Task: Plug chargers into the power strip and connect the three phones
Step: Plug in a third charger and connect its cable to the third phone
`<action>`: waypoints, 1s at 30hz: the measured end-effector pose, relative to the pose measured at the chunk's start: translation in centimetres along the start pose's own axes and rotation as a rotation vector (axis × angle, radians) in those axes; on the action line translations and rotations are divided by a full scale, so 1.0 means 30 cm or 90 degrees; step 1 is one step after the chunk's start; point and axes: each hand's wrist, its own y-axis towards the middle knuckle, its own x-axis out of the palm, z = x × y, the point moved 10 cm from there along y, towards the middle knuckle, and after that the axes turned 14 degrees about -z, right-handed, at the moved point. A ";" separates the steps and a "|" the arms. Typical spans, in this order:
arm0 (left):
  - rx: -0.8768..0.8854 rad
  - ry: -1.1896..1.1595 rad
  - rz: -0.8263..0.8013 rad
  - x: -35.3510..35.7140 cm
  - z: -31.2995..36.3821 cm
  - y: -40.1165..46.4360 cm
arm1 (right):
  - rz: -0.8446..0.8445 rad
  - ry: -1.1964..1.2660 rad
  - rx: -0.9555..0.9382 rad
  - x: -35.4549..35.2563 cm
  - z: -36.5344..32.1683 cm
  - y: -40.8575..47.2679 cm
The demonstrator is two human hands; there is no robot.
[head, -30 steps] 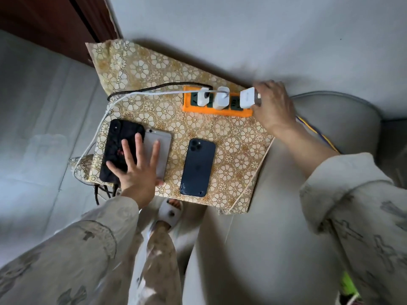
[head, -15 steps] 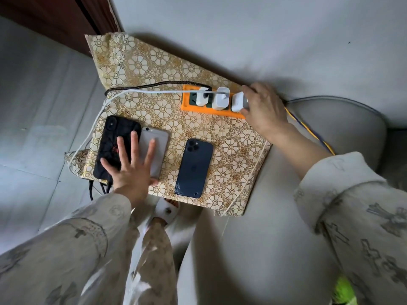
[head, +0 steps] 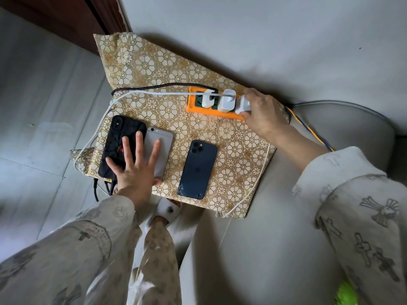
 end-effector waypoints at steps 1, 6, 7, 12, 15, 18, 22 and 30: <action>0.000 -0.001 0.001 0.000 0.001 0.001 | -0.002 0.001 0.001 0.001 0.001 0.001; -0.008 0.000 0.011 -0.005 -0.003 -0.007 | -0.006 0.005 0.006 0.007 0.009 0.000; -0.008 0.000 0.016 -0.008 -0.002 -0.010 | -0.007 0.005 0.008 0.006 0.009 -0.002; 0.002 -0.016 0.022 -0.013 -0.002 -0.009 | -0.008 0.020 0.043 -0.005 0.024 0.001; 0.012 -0.028 0.015 -0.007 -0.004 -0.003 | 0.013 0.167 0.118 0.022 0.081 -0.035; 0.018 -0.039 0.013 -0.009 -0.006 -0.002 | 0.140 0.406 0.194 0.069 0.138 -0.175; 0.030 -0.043 0.010 -0.012 -0.002 -0.008 | 0.138 0.582 0.319 0.292 0.161 -0.400; 0.169 -0.209 0.090 0.010 0.055 -0.142 | -0.025 0.848 0.492 0.707 0.015 -0.663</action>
